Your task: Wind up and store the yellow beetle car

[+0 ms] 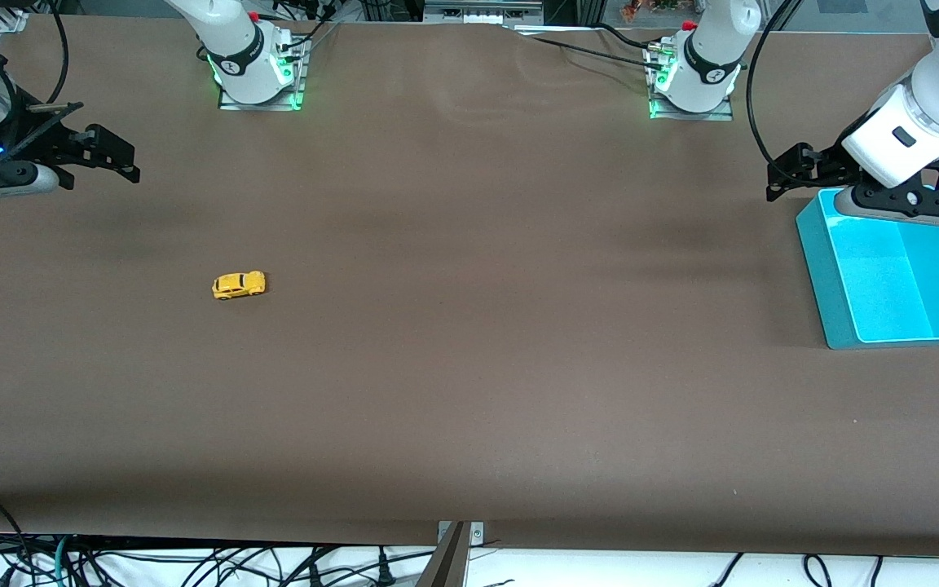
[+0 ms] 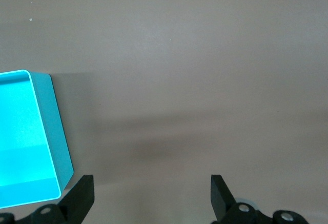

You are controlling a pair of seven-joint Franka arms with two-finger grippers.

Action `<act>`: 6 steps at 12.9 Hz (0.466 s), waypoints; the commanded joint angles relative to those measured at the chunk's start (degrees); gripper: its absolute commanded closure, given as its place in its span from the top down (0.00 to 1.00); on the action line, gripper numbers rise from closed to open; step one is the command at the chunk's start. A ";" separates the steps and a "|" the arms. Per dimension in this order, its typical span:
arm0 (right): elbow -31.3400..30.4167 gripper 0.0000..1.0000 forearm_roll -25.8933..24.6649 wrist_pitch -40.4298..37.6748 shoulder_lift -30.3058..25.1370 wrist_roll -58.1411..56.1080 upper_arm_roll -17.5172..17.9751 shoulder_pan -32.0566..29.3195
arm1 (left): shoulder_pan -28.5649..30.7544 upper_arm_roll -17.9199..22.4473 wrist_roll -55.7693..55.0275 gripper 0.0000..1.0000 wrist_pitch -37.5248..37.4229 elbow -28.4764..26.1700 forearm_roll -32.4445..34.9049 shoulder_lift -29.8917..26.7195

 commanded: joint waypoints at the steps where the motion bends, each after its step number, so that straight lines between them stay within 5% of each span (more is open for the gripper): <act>1: 0.12 1.00 -0.71 -1.03 -0.65 -0.07 -0.62 0.71 | -0.08 -0.30 0.27 1.00 -1.33 1.38 1.26 0.28; 6: -0.14 1.00 -0.62 -0.94 -0.56 -0.16 -0.62 0.71 | -0.08 -0.48 0.27 1.00 -1.33 1.38 1.35 0.28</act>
